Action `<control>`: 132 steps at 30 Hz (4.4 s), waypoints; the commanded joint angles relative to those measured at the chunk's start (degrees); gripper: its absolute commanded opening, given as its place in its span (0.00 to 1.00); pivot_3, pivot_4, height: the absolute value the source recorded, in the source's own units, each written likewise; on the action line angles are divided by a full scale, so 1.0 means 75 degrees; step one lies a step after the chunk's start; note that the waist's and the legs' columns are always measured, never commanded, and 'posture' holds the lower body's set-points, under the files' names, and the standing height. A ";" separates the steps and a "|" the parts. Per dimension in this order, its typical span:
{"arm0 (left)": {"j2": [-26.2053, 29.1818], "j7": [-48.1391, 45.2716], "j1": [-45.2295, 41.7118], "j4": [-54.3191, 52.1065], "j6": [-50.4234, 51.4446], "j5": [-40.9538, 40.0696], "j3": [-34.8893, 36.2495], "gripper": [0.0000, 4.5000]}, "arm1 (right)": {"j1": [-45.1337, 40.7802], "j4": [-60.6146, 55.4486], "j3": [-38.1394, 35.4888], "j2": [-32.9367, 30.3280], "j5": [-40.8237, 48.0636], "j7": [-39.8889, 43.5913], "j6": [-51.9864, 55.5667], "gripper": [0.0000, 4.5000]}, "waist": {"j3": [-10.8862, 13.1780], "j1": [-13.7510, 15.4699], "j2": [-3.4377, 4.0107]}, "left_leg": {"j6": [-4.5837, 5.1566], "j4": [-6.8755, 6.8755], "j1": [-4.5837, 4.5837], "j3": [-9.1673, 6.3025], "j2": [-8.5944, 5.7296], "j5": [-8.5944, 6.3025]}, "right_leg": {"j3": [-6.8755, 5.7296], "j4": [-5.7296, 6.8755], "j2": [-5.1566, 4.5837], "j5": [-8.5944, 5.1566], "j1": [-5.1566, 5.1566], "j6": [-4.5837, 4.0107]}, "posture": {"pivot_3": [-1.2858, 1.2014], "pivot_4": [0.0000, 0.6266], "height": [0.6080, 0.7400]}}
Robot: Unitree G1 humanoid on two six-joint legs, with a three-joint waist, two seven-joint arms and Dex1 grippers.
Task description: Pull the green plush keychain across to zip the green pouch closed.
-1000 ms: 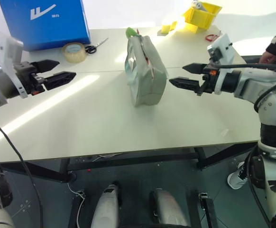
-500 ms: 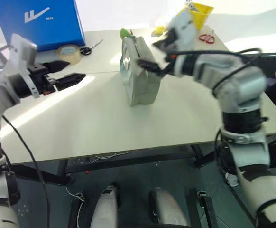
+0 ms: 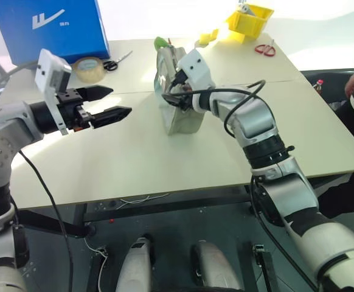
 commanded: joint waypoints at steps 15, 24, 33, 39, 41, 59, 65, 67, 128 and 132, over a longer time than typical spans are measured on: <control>0.0022 -0.0030 -0.0004 0.0127 -0.0435 0.0106 0.0052 1.00 | -0.0561 0.2486 0.0234 -0.3198 -0.0946 0.4842 -0.6373 0.01 | 0.0004 0.0010 0.0001 | -0.0001 0.0004 0.0023 0.0005 -0.0009 -0.0001 | -0.0001 -0.0015 -0.0004 -0.0001 0.0028 -0.0001 | 0.52 0.24 1.00; 0.0099 -0.0113 -0.0077 0.0202 -0.0451 0.0141 -0.0036 1.00 | -0.0485 0.2798 -0.0084 -0.3097 -0.0782 0.5523 -0.6464 0.36 | 0.0006 -0.0008 0.0004 | -0.0003 0.0001 0.0028 0.0004 0.0000 0.0001 | 0.0001 -0.0004 0.0002 0.0000 0.0027 0.0000 | 0.52 0.24 1.00; 0.0078 -0.0021 -0.0071 0.0129 -0.0396 0.0128 -0.0013 1.00 | -0.0871 0.0856 -0.0247 -0.2394 -0.0632 0.4894 -0.4094 0.69 | 0.0006 -0.0019 0.0006 | -0.0006 0.0002 0.0029 0.0004 0.0008 0.0002 | 0.0001 -0.0002 0.0001 0.0000 0.0026 -0.0001 | 0.52 0.24 1.00; 0.0060 0.0031 -0.0152 0.0097 -0.0422 0.0177 -0.0095 1.00 | -0.0749 0.0895 0.0234 -0.1859 -0.1414 0.4178 -0.3715 0.69 | 0.0006 0.0060 0.0006 | -0.0009 0.0006 0.0025 0.0003 0.0007 0.0004 | 0.0000 0.0002 0.0003 0.0003 0.0023 -0.0006 | 0.52 0.24 1.00; 0.0064 0.0074 -0.0108 0.0059 -0.0405 0.0177 -0.0048 1.00 | -0.0788 0.1130 0.0278 -0.1734 -0.1594 0.3916 -0.3613 0.69 | 0.0006 0.0075 0.0006 | -0.0010 0.0009 0.0021 0.0004 0.0004 0.0004 | 0.0000 0.0000 -0.0003 0.0003 0.0023 -0.0005 | 0.52 0.24 1.00; 0.0287 0.0195 -0.0018 0.0272 -0.0481 0.0222 0.0342 1.00 | -0.0696 0.1146 -0.0034 -0.1456 -0.0999 0.4601 -0.5842 0.02 | 0.0008 -0.0025 0.0008 | -0.0010 0.0002 0.0023 0.0006 0.0006 0.0004 | 0.0000 0.0001 0.0007 0.0004 0.0018 -0.0004 | 0.52 0.24 1.00; 0.0347 0.0200 0.0078 0.0162 -0.0511 0.0183 0.0368 1.00 | -0.0541 0.1493 0.0241 -0.1316 -0.1329 0.4583 -0.6607 0.02 | 0.0007 0.0017 0.0007 | -0.0010 0.0004 0.0024 0.0002 0.0008 0.0004 | -0.0003 0.0004 0.0008 0.0004 0.0024 -0.0004 | 0.52 0.24 1.00; 0.0360 0.0216 0.0092 0.0121 -0.0486 0.0164 0.0391 1.00 | -0.0466 0.1413 0.0282 -0.1227 -0.1406 0.4505 -0.6451 0.02 | 0.0007 0.0013 0.0007 | -0.0012 0.0007 0.0024 0.0002 0.0008 0.0005 | -0.0003 0.0004 0.0006 0.0004 0.0025 -0.0004 | 0.52 0.24 1.00; 0.0763 -0.0951 0.0523 0.0428 -0.0822 0.0889 -0.0339 0.02 | 0.1158 -0.0936 -0.0572 -0.3345 -0.0126 0.5805 -0.3242 0.00 | 0.0007 0.0010 0.0007 | -0.0014 0.0007 0.0029 0.0009 0.0016 0.0008 | 0.0000 0.0002 0.0010 0.0005 0.0024 -0.0011 | 0.52 0.24 1.00; 0.0559 -0.0750 -0.0081 0.0627 -0.0554 0.0643 -0.0159 0.02 | 0.1210 -0.0985 -0.0553 -0.3330 -0.0127 0.5791 -0.3252 0.00 | 0.0007 0.0025 0.0007 | -0.0014 0.0009 0.0027 0.0007 0.0016 0.0008 | 0.0000 0.0002 0.0012 0.0005 0.0023 -0.0010 | 0.52 0.24 1.00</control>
